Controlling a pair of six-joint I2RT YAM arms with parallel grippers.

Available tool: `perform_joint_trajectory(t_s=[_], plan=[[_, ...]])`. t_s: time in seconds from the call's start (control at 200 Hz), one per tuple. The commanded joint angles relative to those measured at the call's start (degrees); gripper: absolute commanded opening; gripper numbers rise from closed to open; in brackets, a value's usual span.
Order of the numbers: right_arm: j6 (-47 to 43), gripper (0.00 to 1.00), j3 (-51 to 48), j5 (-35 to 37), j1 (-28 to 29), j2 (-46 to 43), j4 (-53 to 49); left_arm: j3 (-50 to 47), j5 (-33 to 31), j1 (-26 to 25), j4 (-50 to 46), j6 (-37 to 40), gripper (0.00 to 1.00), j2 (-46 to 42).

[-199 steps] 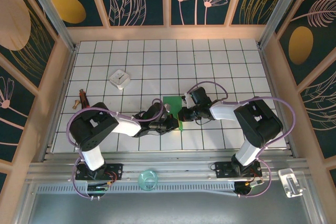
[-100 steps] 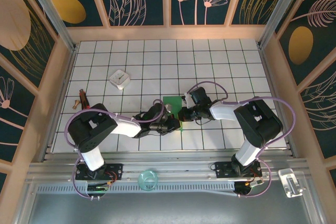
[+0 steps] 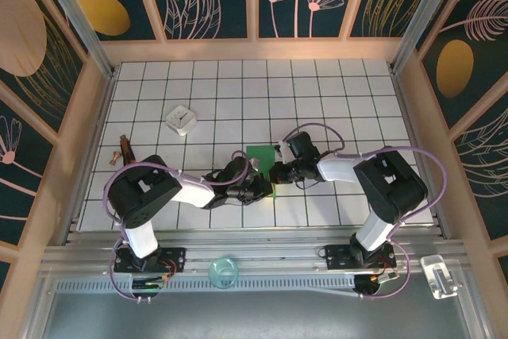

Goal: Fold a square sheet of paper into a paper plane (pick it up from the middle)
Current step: Perform the third fold on the triangle at the bottom-center of the table.

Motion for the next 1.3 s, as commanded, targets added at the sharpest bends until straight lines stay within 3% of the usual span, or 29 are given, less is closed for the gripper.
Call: perform_joint_trajectory(t_s=[0.0,0.39,0.981,1.296], plan=[[-0.7,0.0,-2.4,4.4,-0.1,2.4,-6.0,0.9,0.8,-0.4,-0.2,-0.8,0.0,1.3],[-0.6,0.0,-2.5,4.4,-0.1,2.7,-5.9,1.2,1.8,-1.4,-3.7,0.1,0.0,1.8],[-0.5,0.0,-2.4,4.5,-0.2,2.2,-6.5,6.3,2.2,-2.3,-18.9,2.0,0.0,4.0],[-0.4,0.0,-2.6,4.7,-0.2,2.7,-6.3,9.1,7.4,-3.5,-18.9,3.7,0.0,3.5]])
